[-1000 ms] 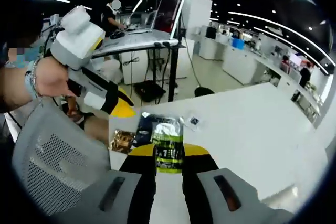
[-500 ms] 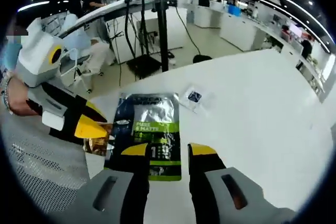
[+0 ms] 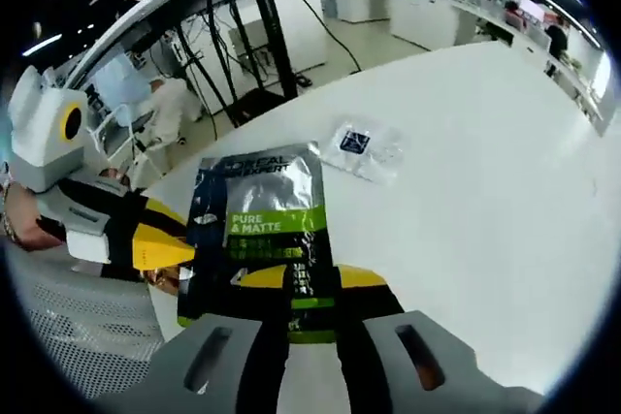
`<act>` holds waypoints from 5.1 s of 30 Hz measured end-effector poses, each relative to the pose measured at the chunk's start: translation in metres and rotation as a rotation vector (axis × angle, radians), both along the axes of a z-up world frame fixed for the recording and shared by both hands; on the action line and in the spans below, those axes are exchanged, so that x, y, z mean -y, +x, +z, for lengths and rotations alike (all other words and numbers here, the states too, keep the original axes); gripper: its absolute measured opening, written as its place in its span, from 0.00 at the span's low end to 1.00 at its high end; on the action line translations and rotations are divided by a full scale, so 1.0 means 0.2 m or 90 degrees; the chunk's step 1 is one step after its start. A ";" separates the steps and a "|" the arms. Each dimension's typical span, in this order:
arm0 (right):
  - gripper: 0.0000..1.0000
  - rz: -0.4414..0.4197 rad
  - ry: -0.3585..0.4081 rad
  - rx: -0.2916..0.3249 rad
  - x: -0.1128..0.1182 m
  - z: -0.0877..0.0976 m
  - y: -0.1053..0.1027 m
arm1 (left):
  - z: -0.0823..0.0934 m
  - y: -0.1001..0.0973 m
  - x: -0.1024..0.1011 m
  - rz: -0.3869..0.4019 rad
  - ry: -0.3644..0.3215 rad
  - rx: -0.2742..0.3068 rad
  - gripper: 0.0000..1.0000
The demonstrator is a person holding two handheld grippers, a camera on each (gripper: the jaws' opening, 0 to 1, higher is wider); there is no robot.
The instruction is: Arrange the skincare products in the storage area until every visible bottle or jar stands upright without overlapping.
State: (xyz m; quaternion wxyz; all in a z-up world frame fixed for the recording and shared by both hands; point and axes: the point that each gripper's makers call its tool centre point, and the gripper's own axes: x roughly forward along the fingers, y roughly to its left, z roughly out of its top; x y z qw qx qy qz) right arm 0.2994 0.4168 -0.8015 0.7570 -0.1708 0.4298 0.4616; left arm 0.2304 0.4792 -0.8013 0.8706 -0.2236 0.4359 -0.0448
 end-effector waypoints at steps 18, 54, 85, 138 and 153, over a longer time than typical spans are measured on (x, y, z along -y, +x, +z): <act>0.03 -0.036 -0.017 0.032 0.09 -0.05 -0.08 | -0.02 -0.02 0.00 -0.005 0.009 -0.024 0.05; 0.00 -0.280 0.214 0.098 0.45 0.51 -0.17 | 0.55 0.09 0.30 -0.158 -0.033 0.128 0.00; 0.00 -0.328 0.159 0.178 0.71 0.49 -0.09 | 0.48 0.26 0.57 -0.166 0.029 0.108 0.01; 0.00 0.021 -0.143 0.280 0.58 0.01 -0.24 | 0.06 0.27 0.59 -0.184 0.071 -0.054 0.01; 0.00 0.001 -0.135 0.281 0.58 0.01 -0.22 | 0.01 0.27 0.55 -0.227 0.133 -0.018 0.04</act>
